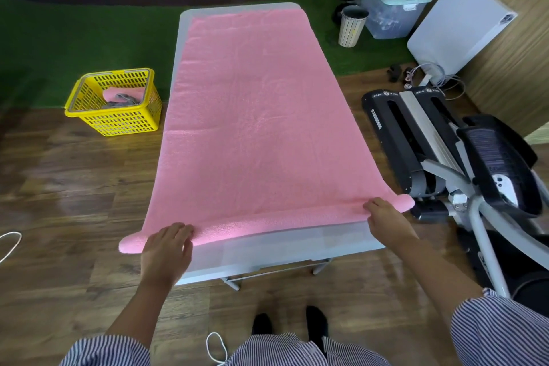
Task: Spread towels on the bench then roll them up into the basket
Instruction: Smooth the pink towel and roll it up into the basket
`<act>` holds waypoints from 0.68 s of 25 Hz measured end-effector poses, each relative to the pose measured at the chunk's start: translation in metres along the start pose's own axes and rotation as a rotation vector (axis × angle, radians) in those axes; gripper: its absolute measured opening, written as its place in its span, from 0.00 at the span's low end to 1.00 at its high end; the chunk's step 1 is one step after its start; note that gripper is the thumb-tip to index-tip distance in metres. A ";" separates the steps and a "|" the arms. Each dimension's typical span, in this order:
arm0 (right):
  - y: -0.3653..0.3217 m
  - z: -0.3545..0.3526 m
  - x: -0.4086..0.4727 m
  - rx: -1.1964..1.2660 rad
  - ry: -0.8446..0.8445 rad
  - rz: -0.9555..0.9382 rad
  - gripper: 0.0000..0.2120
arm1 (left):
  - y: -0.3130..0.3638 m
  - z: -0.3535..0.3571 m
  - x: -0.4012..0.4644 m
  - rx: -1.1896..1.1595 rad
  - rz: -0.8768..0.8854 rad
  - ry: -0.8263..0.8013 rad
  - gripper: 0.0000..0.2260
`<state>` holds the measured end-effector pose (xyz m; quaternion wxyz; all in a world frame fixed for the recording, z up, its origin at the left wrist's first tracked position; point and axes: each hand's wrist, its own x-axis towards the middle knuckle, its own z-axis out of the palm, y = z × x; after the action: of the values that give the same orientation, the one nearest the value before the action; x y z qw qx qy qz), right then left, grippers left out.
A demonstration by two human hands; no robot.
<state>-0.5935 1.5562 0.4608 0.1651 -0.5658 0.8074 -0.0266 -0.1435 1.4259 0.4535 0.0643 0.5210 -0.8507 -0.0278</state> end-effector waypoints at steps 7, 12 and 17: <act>0.002 -0.004 0.001 -0.013 -0.020 0.020 0.16 | 0.001 -0.006 -0.009 0.013 -0.043 -0.045 0.18; 0.004 -0.010 0.002 -0.038 -0.150 -0.015 0.10 | -0.007 -0.007 -0.005 0.079 -0.044 -0.018 0.16; 0.005 -0.011 0.009 -0.050 0.015 -0.094 0.15 | -0.008 -0.005 0.007 0.049 -0.004 0.034 0.12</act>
<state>-0.6044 1.5477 0.4678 0.1434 -0.6069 0.7815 -0.0187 -0.1395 1.4159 0.4577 0.0660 0.5245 -0.8489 0.0020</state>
